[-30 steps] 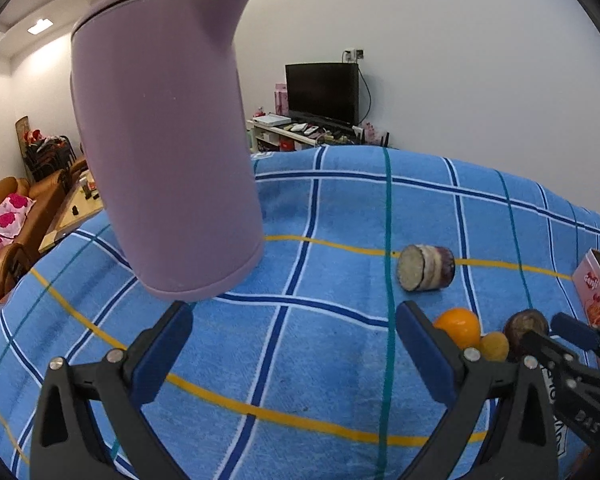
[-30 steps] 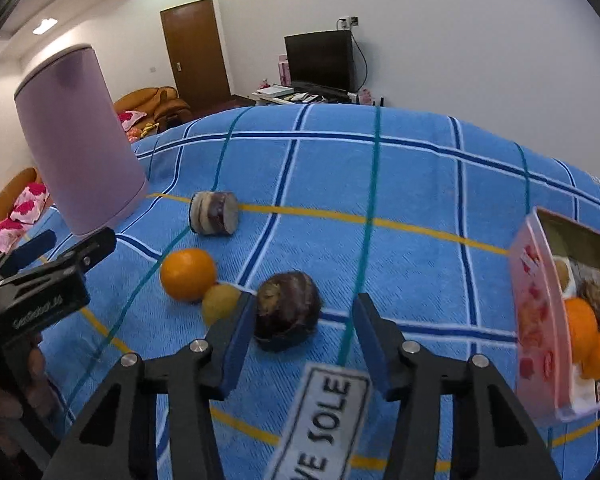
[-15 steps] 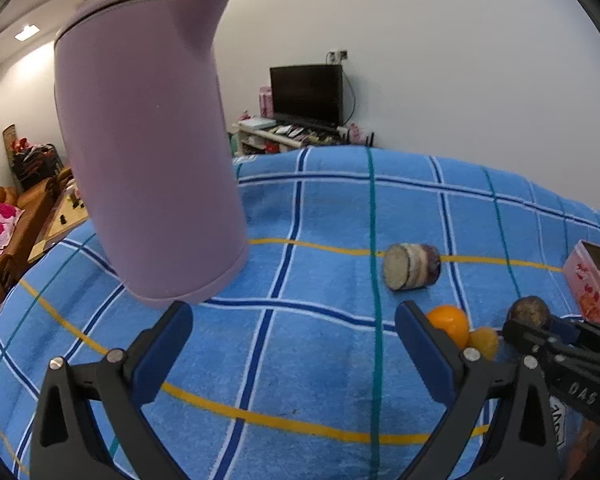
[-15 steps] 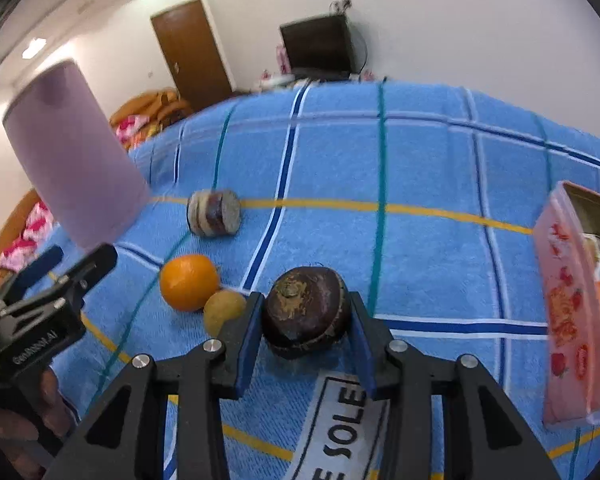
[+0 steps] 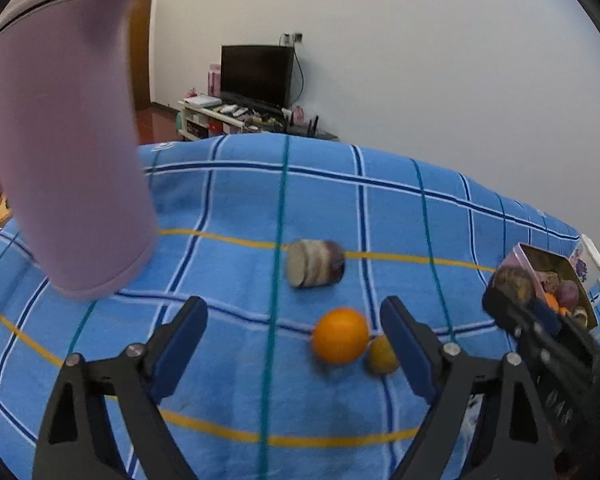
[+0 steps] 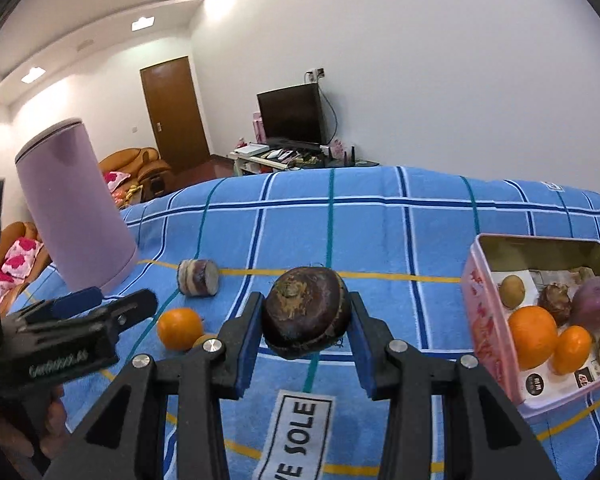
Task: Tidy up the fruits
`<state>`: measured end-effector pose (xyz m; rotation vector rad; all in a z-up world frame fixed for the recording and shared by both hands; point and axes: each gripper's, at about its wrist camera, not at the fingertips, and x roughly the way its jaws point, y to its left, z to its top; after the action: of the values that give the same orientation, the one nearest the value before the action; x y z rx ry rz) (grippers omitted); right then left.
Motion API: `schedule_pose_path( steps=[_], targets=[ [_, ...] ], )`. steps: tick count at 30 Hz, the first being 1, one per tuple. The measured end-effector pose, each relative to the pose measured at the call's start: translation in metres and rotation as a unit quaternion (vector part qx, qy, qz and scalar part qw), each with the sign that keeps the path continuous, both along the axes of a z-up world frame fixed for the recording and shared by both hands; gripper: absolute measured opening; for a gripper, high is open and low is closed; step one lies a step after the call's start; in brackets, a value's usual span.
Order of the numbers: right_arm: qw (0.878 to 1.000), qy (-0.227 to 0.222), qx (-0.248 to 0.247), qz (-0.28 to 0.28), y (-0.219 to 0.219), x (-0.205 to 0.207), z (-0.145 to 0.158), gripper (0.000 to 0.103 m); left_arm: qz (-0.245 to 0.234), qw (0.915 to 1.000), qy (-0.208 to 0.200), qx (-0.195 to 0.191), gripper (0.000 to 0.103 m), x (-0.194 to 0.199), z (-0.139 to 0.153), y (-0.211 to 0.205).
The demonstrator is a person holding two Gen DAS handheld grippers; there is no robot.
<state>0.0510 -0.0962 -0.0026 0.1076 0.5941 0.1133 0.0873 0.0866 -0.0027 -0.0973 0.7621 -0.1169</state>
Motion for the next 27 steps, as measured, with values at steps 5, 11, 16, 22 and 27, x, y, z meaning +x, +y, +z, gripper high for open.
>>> schedule_pose_path(
  steps=[5,11,16,22,27],
  targets=[
    [1.0,0.008,0.017,-0.005,-0.011,0.002,-0.001,0.043,0.012,0.9985,0.02,0.049,0.089,0.043,-0.009,-0.024],
    [1.0,0.005,0.016,0.002,-0.004,0.004,-0.002,0.043,0.004,0.9955,0.068,0.066,0.066,0.082,-0.035,-0.035],
    [1.0,0.014,0.014,0.007,-0.001,0.008,-0.006,0.042,-0.01,0.9964,0.066,0.052,0.044,0.088,-0.04,-0.028],
    [1.0,-0.002,0.007,0.005,0.001,0.007,-0.002,0.042,0.014,0.9983,0.037,0.043,0.039,0.068,-0.029,-0.007],
    [1.0,-0.024,-0.004,0.017,0.007,0.002,0.002,0.043,0.043,0.9973,-0.019,0.056,0.039,0.023,-0.006,0.005]
  ],
)
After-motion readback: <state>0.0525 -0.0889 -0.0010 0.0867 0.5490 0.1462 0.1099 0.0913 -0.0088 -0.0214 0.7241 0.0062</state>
